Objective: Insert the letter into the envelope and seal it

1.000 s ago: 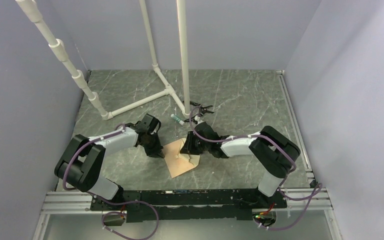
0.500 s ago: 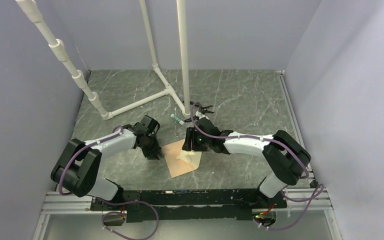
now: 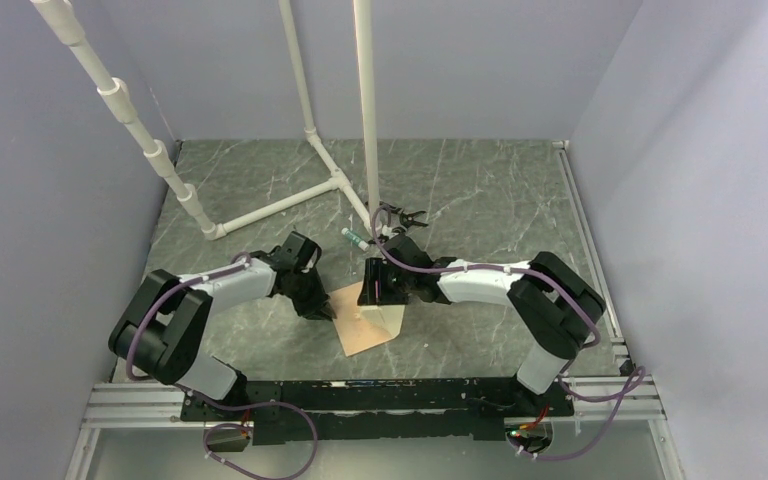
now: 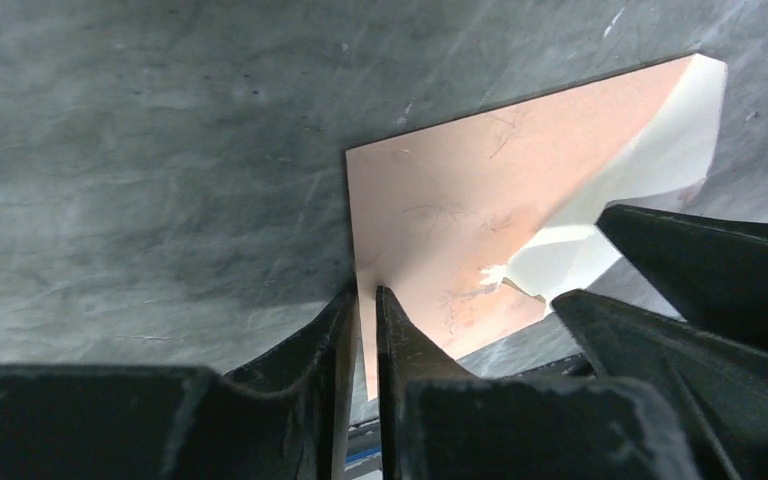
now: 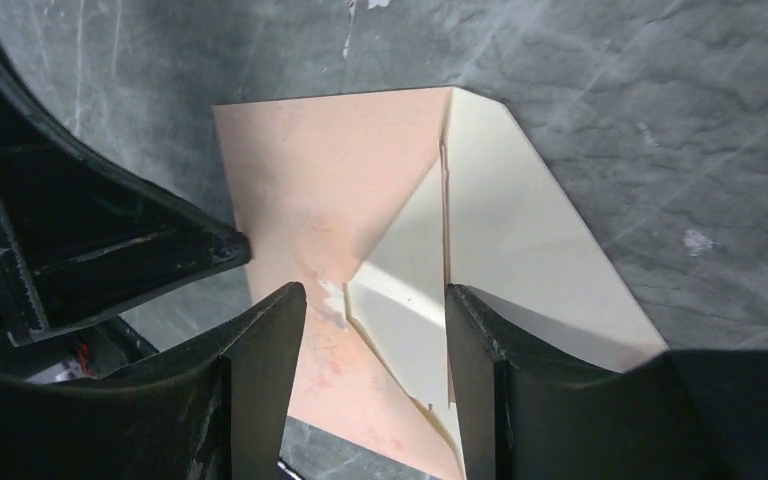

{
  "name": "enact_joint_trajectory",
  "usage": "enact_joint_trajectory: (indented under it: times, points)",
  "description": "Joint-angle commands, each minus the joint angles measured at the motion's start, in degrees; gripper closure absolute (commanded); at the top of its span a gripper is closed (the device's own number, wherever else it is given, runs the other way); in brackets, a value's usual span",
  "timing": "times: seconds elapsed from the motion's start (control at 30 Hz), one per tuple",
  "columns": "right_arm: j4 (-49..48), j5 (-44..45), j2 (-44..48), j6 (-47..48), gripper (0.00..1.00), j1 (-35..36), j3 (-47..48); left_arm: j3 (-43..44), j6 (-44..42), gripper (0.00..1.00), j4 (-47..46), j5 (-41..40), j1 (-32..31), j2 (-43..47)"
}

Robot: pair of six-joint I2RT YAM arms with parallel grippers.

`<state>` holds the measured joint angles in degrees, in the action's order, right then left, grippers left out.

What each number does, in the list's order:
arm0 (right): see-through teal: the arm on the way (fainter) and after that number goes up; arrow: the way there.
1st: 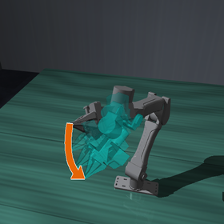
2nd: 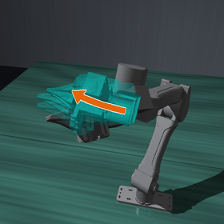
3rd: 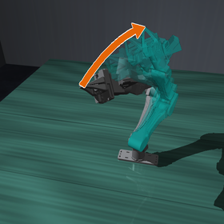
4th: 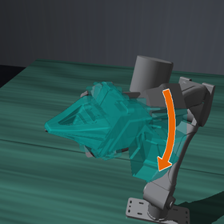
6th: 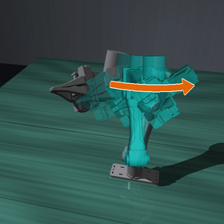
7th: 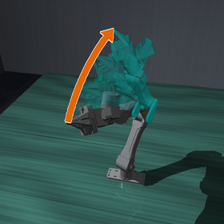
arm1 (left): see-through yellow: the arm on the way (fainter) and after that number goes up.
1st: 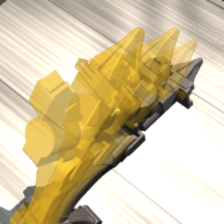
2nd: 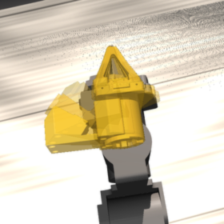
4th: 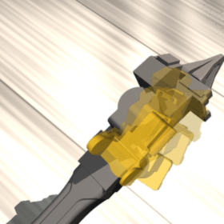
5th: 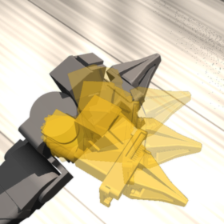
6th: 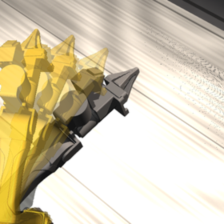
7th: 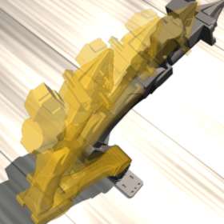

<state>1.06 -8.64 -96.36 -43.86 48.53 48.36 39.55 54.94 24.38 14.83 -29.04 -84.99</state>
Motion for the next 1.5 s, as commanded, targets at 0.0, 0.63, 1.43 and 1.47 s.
enact_joint_trajectory:
  times: [0.0, 0.63, 1.43, 1.47]
  points:
    - [-3.1, -5.2, -1.2, 0.7, 0.42, 0.2, 1.4, 0.5, -0.7, 0.83, -2.8, 2.8, -0.2, -3.1]
    - [2.3, 2.4, 4.1, 0.4, 0.41, -0.4, 1.2, 2.4, -3.8, 0.77, -6.0, 2.8, -0.1, -1.1]
    - [9.9, 17.7, 18.5, 3.2, 0.42, -0.6, -1.1, 23.8, -12.6, 0.27, 14.2, -25.1, 8.9, -8.0]
    - [10.0, 18.3, 18.9, 3.2, 0.42, -0.7, -1.3, 24.8, -13.0, 0.31, 14.2, -24.6, 9.4, -9.2]
